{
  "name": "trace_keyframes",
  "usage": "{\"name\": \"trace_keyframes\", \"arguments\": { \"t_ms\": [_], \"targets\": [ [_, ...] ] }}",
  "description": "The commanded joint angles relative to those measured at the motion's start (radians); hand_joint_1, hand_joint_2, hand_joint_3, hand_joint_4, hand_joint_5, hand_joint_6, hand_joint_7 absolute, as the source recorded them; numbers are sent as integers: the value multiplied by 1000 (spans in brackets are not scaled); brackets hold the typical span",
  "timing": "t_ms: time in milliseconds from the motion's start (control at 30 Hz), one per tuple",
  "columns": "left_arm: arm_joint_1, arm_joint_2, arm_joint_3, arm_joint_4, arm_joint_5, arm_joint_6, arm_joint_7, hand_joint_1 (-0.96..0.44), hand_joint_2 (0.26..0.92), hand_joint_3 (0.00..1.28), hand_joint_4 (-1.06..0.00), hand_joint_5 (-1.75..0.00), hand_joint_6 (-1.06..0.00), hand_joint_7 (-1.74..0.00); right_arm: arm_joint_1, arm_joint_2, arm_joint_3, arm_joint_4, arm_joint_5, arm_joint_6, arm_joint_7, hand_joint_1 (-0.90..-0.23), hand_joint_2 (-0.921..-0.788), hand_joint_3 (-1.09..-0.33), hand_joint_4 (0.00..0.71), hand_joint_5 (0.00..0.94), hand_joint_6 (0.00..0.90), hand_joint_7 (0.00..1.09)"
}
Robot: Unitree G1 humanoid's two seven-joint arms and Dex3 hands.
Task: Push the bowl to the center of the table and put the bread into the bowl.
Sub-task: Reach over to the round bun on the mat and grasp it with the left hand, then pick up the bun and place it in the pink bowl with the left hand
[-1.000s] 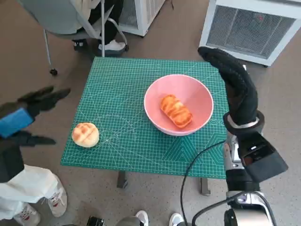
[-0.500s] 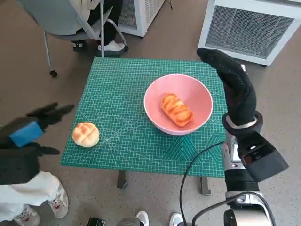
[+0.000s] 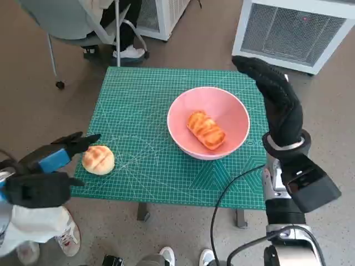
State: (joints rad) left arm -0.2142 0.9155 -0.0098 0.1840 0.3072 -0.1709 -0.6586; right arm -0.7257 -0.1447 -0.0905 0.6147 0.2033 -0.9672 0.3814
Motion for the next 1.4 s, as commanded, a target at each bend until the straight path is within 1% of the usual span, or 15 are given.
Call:
{"name": "trace_keyframes", "arguments": {
  "t_ms": [33, 200, 333, 467, 500, 600, 733, 767, 800, 833, 867, 900, 1000, 1100, 1400],
  "targets": [
    [-24, -23, -43, 44, 32, -14, 25, -158, 815, 1, -33, -5, -190, -14, 16, -5, -4, 7, 13, 13, 11, -598, -921, -780, 312, 43, -1, 705],
    [-61, -49, -89, 106, 72, -26, 59, -156, 823, 4, -45, -7, -195, -12, 13, -7, -6, 12, 8, 16, 8, -598, -921, -780, 312, 43, -1, 705],
    [-89, -73, -121, 169, 109, -39, 106, -144, 840, 10, -95, -24, -214, -18, 12, -7, -6, 11, 5, 17, 7, -598, -921, -781, 312, 43, -1, 705],
    [-111, -88, -150, 227, 163, -53, 172, -125, 872, 12, -224, -26, -295, -32, 11, -9, -6, 13, 1, 17, 7, -599, -921, -781, 312, 43, -1, 705],
    [-114, -90, -156, 238, 175, -55, 188, -112, 886, 11, -284, -27, -345, -40, 11, -9, -6, 13, 0, 17, 7, -599, -921, -781, 312, 43, -1, 705],
    [-123, -99, -174, 273, 213, -52, 239, -86, 905, 15, -382, -33, -436, -59, 9, -11, -7, 15, 1, 18, 8, -599, -921, -781, 312, 44, -1, 705],
    [-138, -109, -199, 335, 255, -62, 313, -42, 918, 78, -594, -91, -623, -125, 9, -13, -7, 13, 0, 19, 8, -603, -921, -780, 311, 44, -1, 705],
    [-142, -110, -204, 350, 261, -67, 328, -27, 919, 131, -575, -537, -549, -569, 9, -13, -7, 12, 0, 20, 7, -605, -921, -780, 311, 44, -1, 705],
    [-147, -112, -209, 371, 267, -75, 346, -21, 919, 157, -559, -706, -514, -735, 10, -14, -7, 11, 0, 19, 7, -606, -921, -780, 311, 44, -1, 705],
    [-151, -113, -214, 387, 271, -82, 360, -14, 920, 168, -566, -949, -502, -912, 10, -14, -8, 11, 0, 18, 7, -607, -921, -779, 311, 44, -1, 705],
    [-155, -112, -218, 405, 275, -92, 374, -9, 920, 173, -572, -1102, -497, -1022, 11, -15, -8, 11, 0, 18, 8, -608, -921, -779, 311, 44, -1, 705],
    [-159, -112, -222, 418, 276, -101, 385, -5, 919, 169, -587, -1181, -505, -1093, 11, -15, -8, 11, 1, 17, 8, -609, -921, -778, 311, 44, -1, 705],
    [-172, -109, -226, 455, 267, -130, 412, -2, 914, 164, -611, -1241, -513, -1209, 10, -15, -7, 11, 1, 17, 10, -609, -921, -779, 311, 44, -1, 705],
    [-183, -106, -224, 470, 255, -149, 424, -1, 912, 162, -624, -1239, -511, -1268, 8, -15, -7, 15, 1, 16, 11, -609, -921, -779, 311, 44, -1, 705],
    [-219, -97, -190, 416, 221, -153, 427, 0, 919, 127, -655, -1264, -540, -1201, 1, -15, -8, 34, 5, 11, 17, -610, -921, -780, 310, 45, -1, 705]
  ]
}}
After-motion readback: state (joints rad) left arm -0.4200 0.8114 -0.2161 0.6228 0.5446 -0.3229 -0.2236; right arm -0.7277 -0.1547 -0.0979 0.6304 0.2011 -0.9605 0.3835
